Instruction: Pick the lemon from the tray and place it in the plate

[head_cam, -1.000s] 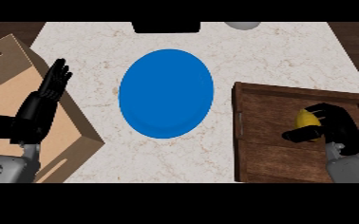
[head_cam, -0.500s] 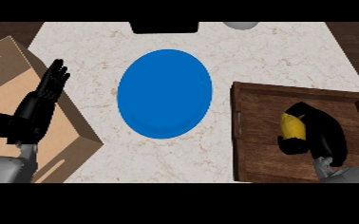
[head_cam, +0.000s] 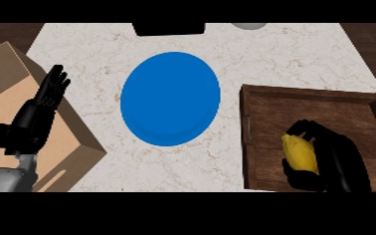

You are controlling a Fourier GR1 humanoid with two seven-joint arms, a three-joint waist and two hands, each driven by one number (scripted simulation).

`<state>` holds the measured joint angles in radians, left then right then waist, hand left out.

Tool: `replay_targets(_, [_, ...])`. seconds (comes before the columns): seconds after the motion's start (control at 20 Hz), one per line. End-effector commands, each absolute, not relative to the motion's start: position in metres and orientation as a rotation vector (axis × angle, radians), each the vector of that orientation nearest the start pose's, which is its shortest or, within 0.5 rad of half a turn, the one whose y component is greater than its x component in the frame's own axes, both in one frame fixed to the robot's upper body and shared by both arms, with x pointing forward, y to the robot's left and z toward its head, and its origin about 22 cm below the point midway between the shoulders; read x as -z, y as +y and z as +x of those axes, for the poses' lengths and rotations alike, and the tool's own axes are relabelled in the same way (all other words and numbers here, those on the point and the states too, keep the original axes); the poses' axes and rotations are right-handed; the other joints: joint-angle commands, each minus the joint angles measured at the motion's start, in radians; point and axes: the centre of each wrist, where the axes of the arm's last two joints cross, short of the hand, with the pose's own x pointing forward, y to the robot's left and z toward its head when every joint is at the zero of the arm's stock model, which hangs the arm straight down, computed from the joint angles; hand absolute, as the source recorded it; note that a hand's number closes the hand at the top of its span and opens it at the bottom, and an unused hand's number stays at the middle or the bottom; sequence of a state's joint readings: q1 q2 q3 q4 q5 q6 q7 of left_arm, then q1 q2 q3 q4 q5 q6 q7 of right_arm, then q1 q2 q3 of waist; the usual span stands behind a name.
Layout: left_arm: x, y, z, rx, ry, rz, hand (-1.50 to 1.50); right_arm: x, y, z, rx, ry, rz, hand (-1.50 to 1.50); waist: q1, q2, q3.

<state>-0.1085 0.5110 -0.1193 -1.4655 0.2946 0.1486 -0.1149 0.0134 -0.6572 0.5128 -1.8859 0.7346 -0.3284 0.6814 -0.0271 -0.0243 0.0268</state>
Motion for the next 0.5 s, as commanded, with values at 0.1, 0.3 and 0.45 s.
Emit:
replay_targets(0.1, [0.013, 0.305, 0.245, 0.109, -1.512, 0.184, 0.0, -0.106, -0.219, 0.176, -0.732, -1.526, -1.076, 1.5, -0.011, 0.02, -0.03])
replay_targets(0.3, [0.005, 0.316, 0.242, 0.127, -1.516, 0.169, 0.0, -0.122, -0.208, 0.177, -0.662, -1.613, -1.151, 1.5, 0.014, 0.021, -0.029])
replay_targets(0.45, [0.012, 0.303, 0.243, 0.131, -1.521, 0.16, 0.0, -0.14, -0.203, 0.168, -0.652, -1.638, -1.126, 1.5, 0.011, 0.022, -0.029])
